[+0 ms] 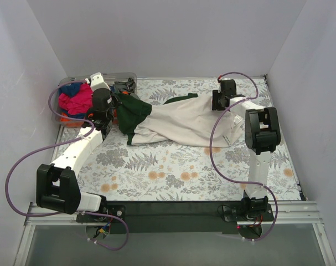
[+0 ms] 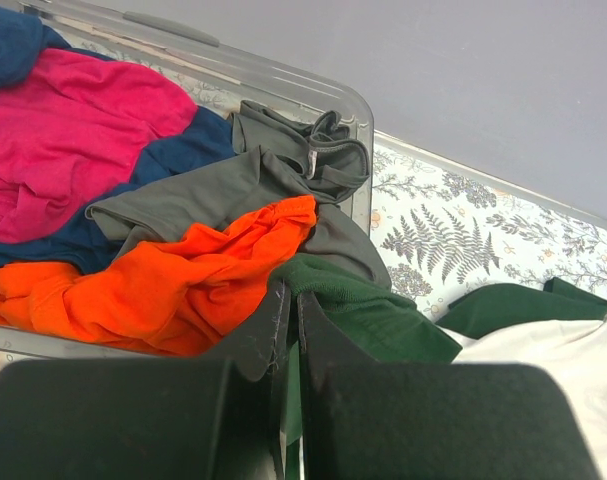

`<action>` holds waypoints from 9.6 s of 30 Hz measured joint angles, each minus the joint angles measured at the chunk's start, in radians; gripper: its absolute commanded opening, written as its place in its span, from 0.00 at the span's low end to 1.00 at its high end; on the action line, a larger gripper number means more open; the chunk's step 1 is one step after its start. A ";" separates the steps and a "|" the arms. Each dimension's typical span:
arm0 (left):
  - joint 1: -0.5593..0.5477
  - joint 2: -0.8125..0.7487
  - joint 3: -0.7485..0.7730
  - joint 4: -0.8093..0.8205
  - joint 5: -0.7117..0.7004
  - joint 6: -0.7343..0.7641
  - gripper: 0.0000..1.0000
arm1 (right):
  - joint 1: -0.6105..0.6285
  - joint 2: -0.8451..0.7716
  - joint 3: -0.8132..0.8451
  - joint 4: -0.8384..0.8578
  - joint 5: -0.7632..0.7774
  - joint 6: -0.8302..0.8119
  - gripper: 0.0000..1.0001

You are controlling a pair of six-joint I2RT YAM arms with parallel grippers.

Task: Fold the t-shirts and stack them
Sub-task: Flatten the tshirt out

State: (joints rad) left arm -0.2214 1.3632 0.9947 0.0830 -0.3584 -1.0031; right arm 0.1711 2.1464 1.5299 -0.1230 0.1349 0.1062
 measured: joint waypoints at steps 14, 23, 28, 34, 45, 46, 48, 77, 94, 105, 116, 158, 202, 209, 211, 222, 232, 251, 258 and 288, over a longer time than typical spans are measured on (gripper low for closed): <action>0.000 0.001 0.000 0.000 0.000 0.000 0.00 | -0.001 -0.002 -0.002 0.002 -0.033 0.002 0.01; 0.000 0.002 0.000 0.000 -0.001 0.000 0.00 | -0.001 -0.172 -0.110 0.006 -0.008 0.003 0.01; 0.002 -0.002 -0.015 0.014 -0.006 0.000 0.00 | -0.001 -0.385 -0.212 0.006 0.026 0.003 0.01; 0.003 -0.043 -0.051 0.028 -0.023 0.000 0.00 | -0.001 -0.658 -0.327 0.030 0.069 0.004 0.01; 0.003 -0.200 -0.028 0.066 0.011 0.020 0.00 | -0.001 -1.073 -0.387 0.032 0.166 -0.035 0.01; 0.003 -0.208 -0.011 0.068 0.031 0.022 0.00 | -0.001 -1.095 -0.378 0.027 0.175 -0.041 0.01; 0.003 -0.222 0.027 0.069 0.071 0.024 0.00 | -0.001 -1.133 -0.338 0.016 0.195 -0.062 0.01; 0.003 -0.382 0.626 0.019 0.570 -0.008 0.00 | -0.001 -1.350 0.212 -0.142 0.231 -0.248 0.01; 0.003 -0.154 1.067 -0.019 0.624 0.029 0.00 | 0.001 -1.191 0.386 -0.148 0.245 -0.322 0.01; 0.003 -0.183 0.979 -0.034 0.664 0.056 0.00 | 0.001 -1.219 0.348 -0.195 0.209 -0.312 0.01; 0.004 -0.335 1.024 -0.060 0.719 0.022 0.00 | 0.001 -1.398 0.348 -0.191 0.129 -0.264 0.01; 0.015 0.758 0.765 0.203 0.657 -0.046 0.00 | 0.007 -1.101 -0.601 0.307 0.574 -0.158 0.01; 0.016 1.241 1.205 0.422 0.469 -0.155 0.00 | 0.036 -0.323 -0.581 1.238 0.843 -0.404 0.01; 0.016 1.268 1.215 0.480 0.471 -0.165 0.00 | 0.082 0.012 -0.267 1.359 0.882 -0.753 0.01; 0.016 1.268 1.219 0.480 0.473 -0.163 0.00 | 0.088 0.080 -0.189 1.361 0.876 -0.818 0.01; 0.016 1.269 1.284 0.436 0.444 -0.073 0.00 | 0.003 0.130 0.043 1.289 0.793 -0.753 0.01; 0.016 1.329 1.304 0.394 0.407 -0.011 0.14 | -0.093 0.303 0.413 1.120 0.771 -0.682 0.10; -0.086 0.994 0.861 0.400 0.425 0.076 0.92 | -0.032 -0.010 0.028 0.811 0.636 -0.520 0.96; -0.278 0.647 0.457 0.439 0.425 0.027 0.93 | 0.108 -0.371 -0.285 0.650 0.473 -0.285 0.88; -0.601 -0.320 -0.625 0.066 0.139 -0.447 0.90 | 0.270 -0.795 -0.710 0.296 0.124 0.075 0.85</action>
State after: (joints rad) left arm -0.8223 1.0431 0.3695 0.1490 -0.2195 -1.4498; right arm 0.4408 1.3510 0.8196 0.1734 0.2584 0.1814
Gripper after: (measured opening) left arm 0.905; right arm 0.847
